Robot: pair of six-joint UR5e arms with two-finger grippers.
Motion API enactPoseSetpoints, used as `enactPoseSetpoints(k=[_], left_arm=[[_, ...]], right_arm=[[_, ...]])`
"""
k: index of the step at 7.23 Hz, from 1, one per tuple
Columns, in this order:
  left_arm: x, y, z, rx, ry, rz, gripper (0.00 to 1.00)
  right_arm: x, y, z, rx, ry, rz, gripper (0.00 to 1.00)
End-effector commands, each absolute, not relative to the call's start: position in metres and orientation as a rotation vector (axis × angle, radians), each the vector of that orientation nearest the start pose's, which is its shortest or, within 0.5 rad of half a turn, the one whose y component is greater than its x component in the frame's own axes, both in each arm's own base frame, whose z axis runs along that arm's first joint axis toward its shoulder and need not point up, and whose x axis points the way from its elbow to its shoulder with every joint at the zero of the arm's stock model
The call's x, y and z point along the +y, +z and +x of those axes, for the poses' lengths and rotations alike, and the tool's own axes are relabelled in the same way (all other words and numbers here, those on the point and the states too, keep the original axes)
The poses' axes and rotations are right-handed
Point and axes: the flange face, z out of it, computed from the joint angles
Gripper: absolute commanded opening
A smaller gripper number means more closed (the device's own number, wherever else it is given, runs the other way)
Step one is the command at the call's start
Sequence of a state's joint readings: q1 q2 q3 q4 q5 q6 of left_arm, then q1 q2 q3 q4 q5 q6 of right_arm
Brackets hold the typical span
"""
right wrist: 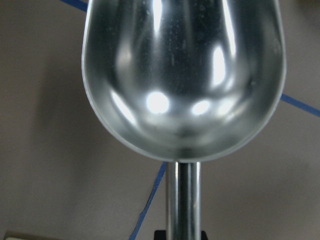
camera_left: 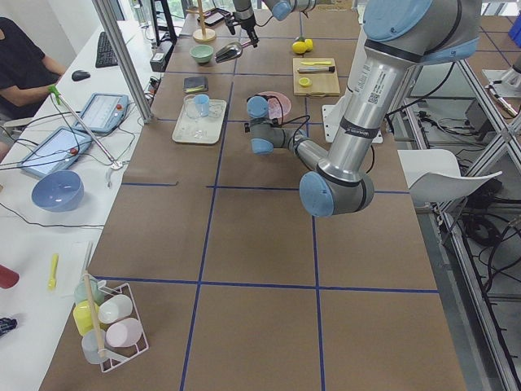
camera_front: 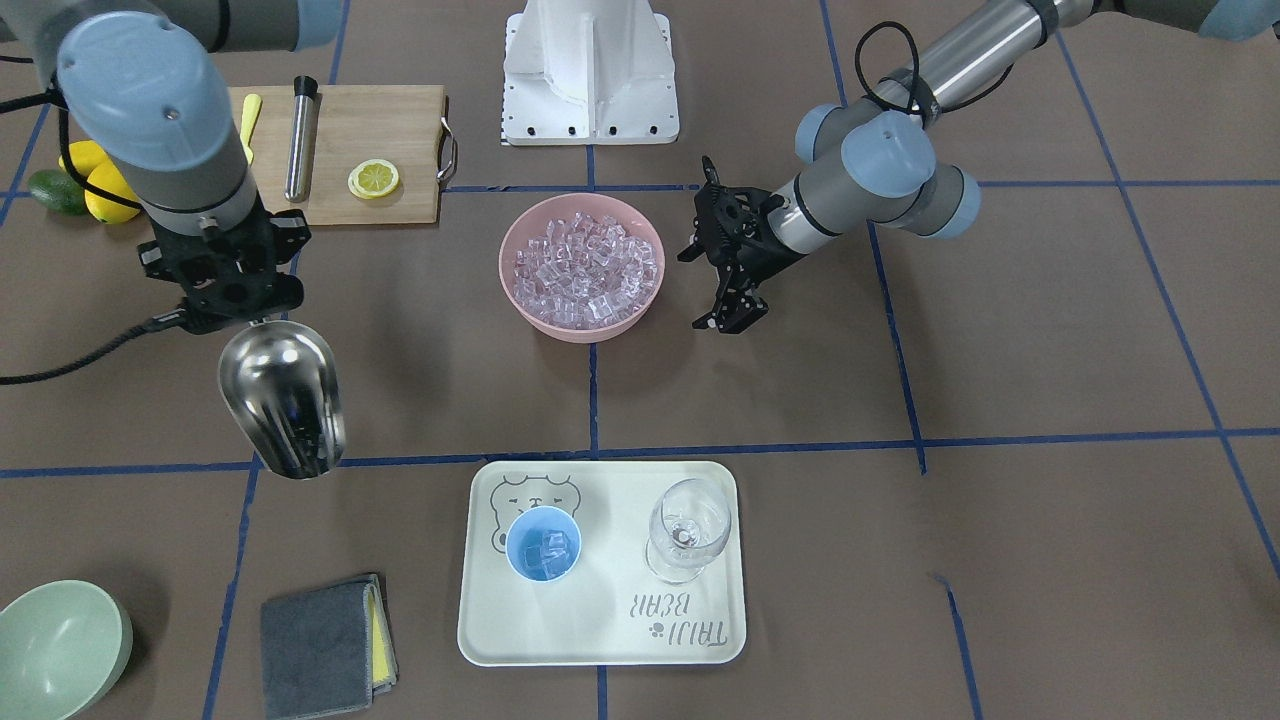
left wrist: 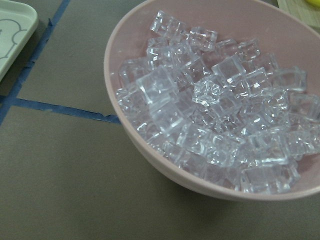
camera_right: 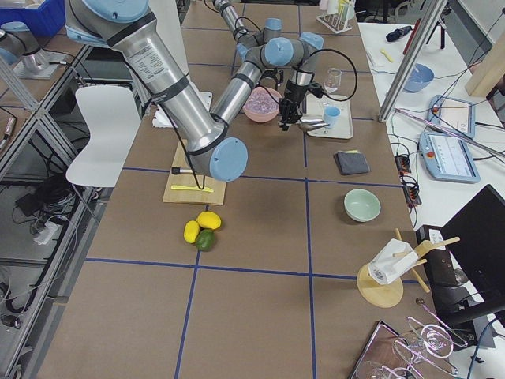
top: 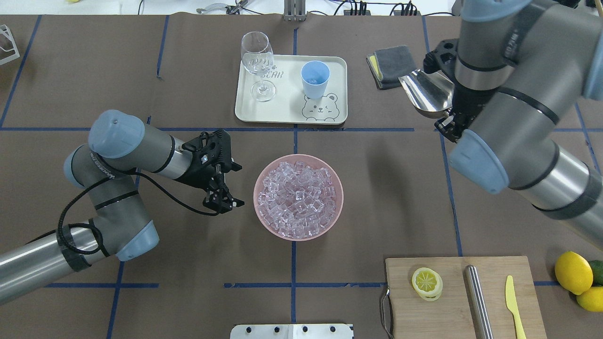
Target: Put ice in cup with scoop
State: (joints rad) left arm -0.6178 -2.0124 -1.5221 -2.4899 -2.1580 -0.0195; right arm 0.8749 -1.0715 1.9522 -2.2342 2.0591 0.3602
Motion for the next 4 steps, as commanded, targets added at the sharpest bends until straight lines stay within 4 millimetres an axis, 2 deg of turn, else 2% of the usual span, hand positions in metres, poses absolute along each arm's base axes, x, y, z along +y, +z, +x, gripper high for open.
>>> enactPoseSetpoints(k=[1, 2, 3, 4], left_arm=[[-0.461, 0.367, 0.427, 1.028, 1.082, 0.923, 1.0], [-0.467, 0.392, 0.402, 0.997, 1.05, 0.899, 1.0], [-0.473, 0.42, 0.378, 0.966, 1.015, 0.866, 1.0], [-0.477, 0.449, 0.345, 0.939, 0.911, 0.792, 1.0]], right_arm=[[-0.466, 0.362, -0.278, -0.544, -0.131, -0.104, 0.0], [-0.456, 0.392, -0.269, -0.549, -0.109, -0.105, 0.0], [-0.438, 0.435, -0.256, -0.57, -0.114, -0.09, 0.0], [-0.427, 0.464, -0.247, -0.581, -0.115, -0.086, 0.0]])
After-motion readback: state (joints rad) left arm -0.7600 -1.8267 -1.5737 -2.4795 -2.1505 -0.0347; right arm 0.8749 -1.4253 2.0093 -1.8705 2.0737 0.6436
